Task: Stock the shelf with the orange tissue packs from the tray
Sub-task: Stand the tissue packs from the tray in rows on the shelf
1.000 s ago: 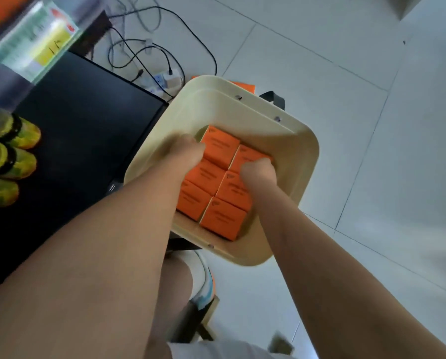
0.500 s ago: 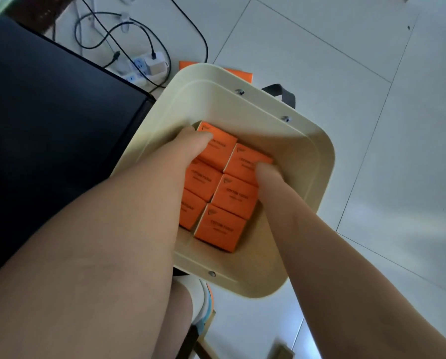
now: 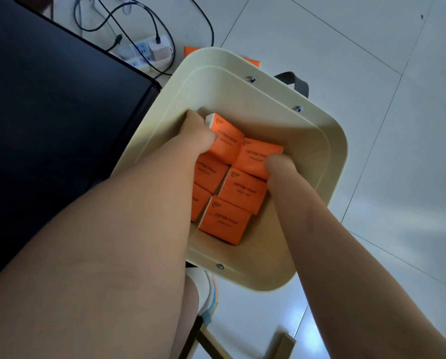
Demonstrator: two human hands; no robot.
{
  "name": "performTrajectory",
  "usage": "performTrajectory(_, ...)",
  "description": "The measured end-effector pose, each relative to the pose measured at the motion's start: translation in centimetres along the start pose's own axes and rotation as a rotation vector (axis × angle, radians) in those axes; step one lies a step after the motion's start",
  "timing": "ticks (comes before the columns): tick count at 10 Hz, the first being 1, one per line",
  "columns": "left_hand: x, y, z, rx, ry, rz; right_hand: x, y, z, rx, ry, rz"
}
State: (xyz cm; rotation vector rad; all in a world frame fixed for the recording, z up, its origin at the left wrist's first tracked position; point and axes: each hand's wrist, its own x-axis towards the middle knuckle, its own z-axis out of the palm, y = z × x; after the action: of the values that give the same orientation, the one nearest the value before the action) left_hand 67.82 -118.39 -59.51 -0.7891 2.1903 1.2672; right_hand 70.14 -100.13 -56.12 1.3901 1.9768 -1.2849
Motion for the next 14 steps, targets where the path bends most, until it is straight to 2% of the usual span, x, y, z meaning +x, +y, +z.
performTrajectory(1,-0.3,1.0,0.1,0.065,-0.026,0.045,-1.1,0.3,-0.1,-0.279,-0.009,-0.128)
performTrajectory(2,-1.4,1.3,-0.9,0.087,-0.02,0.102,-1.8,0.6,-0.3,-0.019,0.032,-0.08)
performTrajectory(3,-3.5,1.2,-3.0,0.01,-0.022,0.127,-3.0,1.1,-1.0,-0.049,0.028,-0.186)
performTrajectory(4,-6.8,0.4,-5.9,-0.069,-0.076,0.186,-4.7,0.9,-2.0,-0.043,-0.092,-0.264)
performTrajectory(6,-13.8,0.2,-10.9,-0.224,-0.126,0.208,-9.4,0.1,-5.2,0.003,-0.213,-0.398)
performTrajectory(8,-23.0,1.8,-17.2,-0.357,-0.04,0.292,-16.2,-1.9,-7.0,0.09,-0.372,-0.529)
performTrajectory(10,-32.0,1.5,-23.5,-0.459,0.158,0.396,-23.6,-4.2,-7.8,0.272,-0.662,-0.61)
performTrajectory(11,-35.3,1.6,-25.7,-0.508,0.193,0.415,-26.6,-5.5,-8.3,0.33,-0.756,-0.652)
performTrajectory(12,-38.3,2.3,-27.2,-0.489,0.213,0.46,-29.2,-6.9,-8.7,0.343,-0.821,-0.726)
performTrajectory(14,-42.2,3.0,-31.1,-0.459,0.405,0.503,-34.5,-9.8,-7.7,0.338,-0.94,-0.834)
